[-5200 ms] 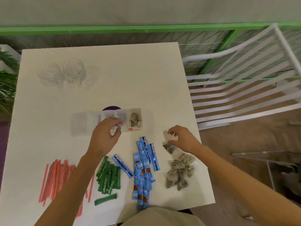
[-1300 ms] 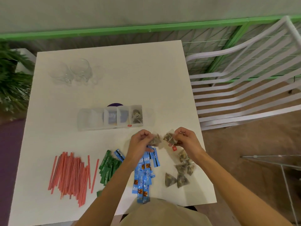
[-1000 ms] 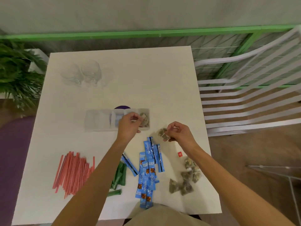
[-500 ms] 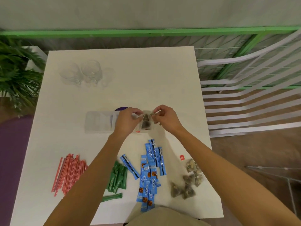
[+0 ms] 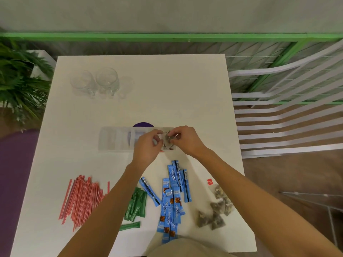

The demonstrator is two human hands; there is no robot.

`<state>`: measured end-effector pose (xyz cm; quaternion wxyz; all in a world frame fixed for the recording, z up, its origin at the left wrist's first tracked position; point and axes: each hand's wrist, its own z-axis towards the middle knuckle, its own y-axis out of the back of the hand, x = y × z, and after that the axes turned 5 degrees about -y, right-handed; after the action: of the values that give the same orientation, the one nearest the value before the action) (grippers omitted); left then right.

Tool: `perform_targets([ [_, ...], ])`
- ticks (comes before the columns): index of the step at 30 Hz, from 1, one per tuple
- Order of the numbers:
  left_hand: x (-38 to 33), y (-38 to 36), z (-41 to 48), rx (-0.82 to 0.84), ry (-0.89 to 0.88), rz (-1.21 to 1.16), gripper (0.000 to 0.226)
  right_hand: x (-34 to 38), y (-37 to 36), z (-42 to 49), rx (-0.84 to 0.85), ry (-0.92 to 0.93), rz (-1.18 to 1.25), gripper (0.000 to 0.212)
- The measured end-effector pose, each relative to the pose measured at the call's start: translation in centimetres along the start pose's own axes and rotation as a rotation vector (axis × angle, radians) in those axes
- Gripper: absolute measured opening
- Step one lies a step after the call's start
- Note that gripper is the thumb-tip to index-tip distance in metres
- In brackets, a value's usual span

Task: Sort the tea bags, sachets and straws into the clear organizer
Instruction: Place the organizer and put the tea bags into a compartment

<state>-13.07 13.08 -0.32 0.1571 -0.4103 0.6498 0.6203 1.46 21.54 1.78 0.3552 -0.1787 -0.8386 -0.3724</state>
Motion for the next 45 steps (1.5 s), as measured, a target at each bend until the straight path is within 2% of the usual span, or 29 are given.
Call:
perform_targets([
  [3,-0.1,-0.1,-1.0,-0.033,-0.055,0.027,0.027,-0.3,0.2,-0.2,0.021,0.005,-0.043,0.022],
  [6,-0.1,-0.3,-1.6,-0.003,-0.122,0.166,0.027,-0.4,0.7,-1.0,0.037,0.023,-0.025,0.020],
  [11,-0.3,-0.6,-1.8,0.049,-0.106,0.316,0.021,-2.0,3.0,-3.2,-0.011,-0.001,0.087,0.016],
  [14,-0.8,-0.5,-2.2,0.031,-0.100,0.275,0.023,-4.5,4.8,-5.2,-0.085,-0.047,0.144,0.009],
  [19,-1.9,-0.7,-4.8,-0.068,-0.135,0.077,0.022,-9.8,5.9,-10.6,-0.079,-0.158,0.028,0.014],
  [23,-3.1,-3.8,-9.1,0.099,-0.153,-0.003,0.015,-13.7,4.9,-15.1,-0.090,-0.242,-0.017,0.016],
  [28,-3.4,-8.7,-15.4,0.457,-0.262,0.108,0.018,-16.3,3.5,-18.0,-0.127,-0.213,-0.043,0.012],
  [30,-3.5,-10.4,-17.6,0.537,-0.303,0.178,0.027,-16.9,3.1,-18.6,-0.113,-0.171,-0.095,0.017],
  [33,-3.5,-12.1,-19.4,0.579,-0.307,0.285,0.046,-17.4,2.4,-18.7,-0.109,-0.109,-0.293,0.025],
  [35,-3.4,-12.8,-19.8,0.608,-0.307,0.332,0.050,-17.4,2.0,-18.5,-0.116,-0.079,-0.412,0.034],
  [39,-2.8,-13.6,-20.0,0.575,-0.311,0.370,0.038,-17.2,1.5,-17.8,-0.072,-0.086,-0.570,0.042],
  [45,-2.4,-14.1,-19.9,0.518,-0.258,0.249,0.021,-17.3,0.7,-16.9,-0.072,-0.113,-0.584,0.037],
])
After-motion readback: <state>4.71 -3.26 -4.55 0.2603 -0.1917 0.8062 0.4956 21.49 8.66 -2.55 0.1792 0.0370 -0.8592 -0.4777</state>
